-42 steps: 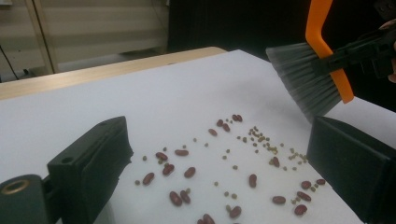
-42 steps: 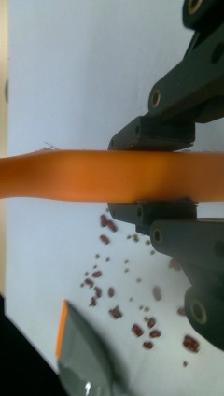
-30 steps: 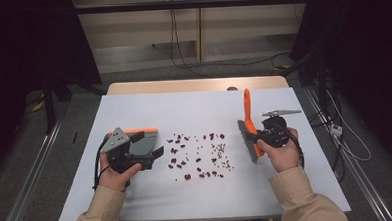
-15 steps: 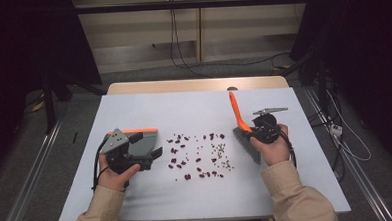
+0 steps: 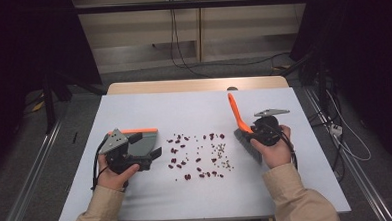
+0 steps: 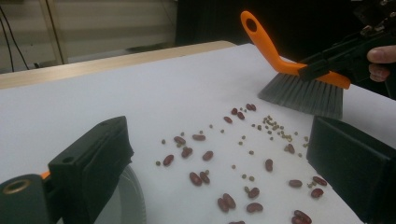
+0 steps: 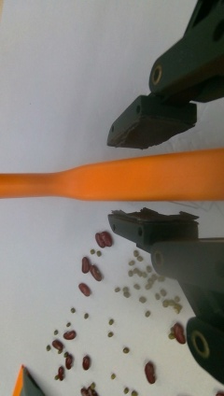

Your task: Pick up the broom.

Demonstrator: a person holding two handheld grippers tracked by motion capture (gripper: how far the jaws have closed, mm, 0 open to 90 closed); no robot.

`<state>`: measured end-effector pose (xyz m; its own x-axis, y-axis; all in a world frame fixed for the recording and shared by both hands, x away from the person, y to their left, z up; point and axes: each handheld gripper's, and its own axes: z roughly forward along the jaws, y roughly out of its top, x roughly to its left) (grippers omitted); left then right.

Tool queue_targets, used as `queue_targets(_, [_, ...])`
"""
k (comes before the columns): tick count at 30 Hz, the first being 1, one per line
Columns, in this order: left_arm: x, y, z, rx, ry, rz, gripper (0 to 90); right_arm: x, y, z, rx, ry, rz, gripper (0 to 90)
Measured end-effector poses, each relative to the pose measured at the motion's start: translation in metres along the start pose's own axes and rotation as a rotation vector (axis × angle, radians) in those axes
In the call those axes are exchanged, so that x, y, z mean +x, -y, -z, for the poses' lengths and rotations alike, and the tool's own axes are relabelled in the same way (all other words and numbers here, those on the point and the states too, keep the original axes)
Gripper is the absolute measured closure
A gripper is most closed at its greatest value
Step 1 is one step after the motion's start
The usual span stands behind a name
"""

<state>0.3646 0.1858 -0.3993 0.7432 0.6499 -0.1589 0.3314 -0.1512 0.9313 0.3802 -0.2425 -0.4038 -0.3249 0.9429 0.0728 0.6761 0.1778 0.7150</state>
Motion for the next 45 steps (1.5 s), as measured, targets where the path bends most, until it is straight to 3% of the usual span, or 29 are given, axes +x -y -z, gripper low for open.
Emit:
queue_targets(8, [-0.001, 0.001, 0.002, 0.004, -0.002, -0.004, 6.1, 0.003, 0.012, 0.006, -0.001, 0.033, 0.04, 57.3])
queue_targets(12, [0.0, 0.001, 0.003, 0.003, -0.003, -0.004, 6.1, 0.003, 0.017, 0.002, 0.0, 0.022, 0.052, 70.4])
queue_targets(18, [0.002, 0.002, 0.006, 0.004, -0.006, -0.002, 6.1, 0.002, 0.018, 0.0, -0.01, 0.027, 0.042, 71.1])
queue_targets(24, [0.004, 0.003, 0.009, 0.002, -0.002, 0.003, 6.1, 0.0, 0.019, 0.0, -0.026, 0.019, -0.007, 71.2])
queue_targets(32, [0.009, 0.005, 0.015, 0.006, 0.001, 0.006, 6.1, 0.003, 0.015, 0.001, -0.089, 0.006, -0.009, 71.2])
queue_targets(45, [0.014, 0.011, 0.027, 0.014, 0.011, 0.005, 5.8, 0.01, 0.002, -0.002, -0.122, 0.001, -0.003, 71.2])
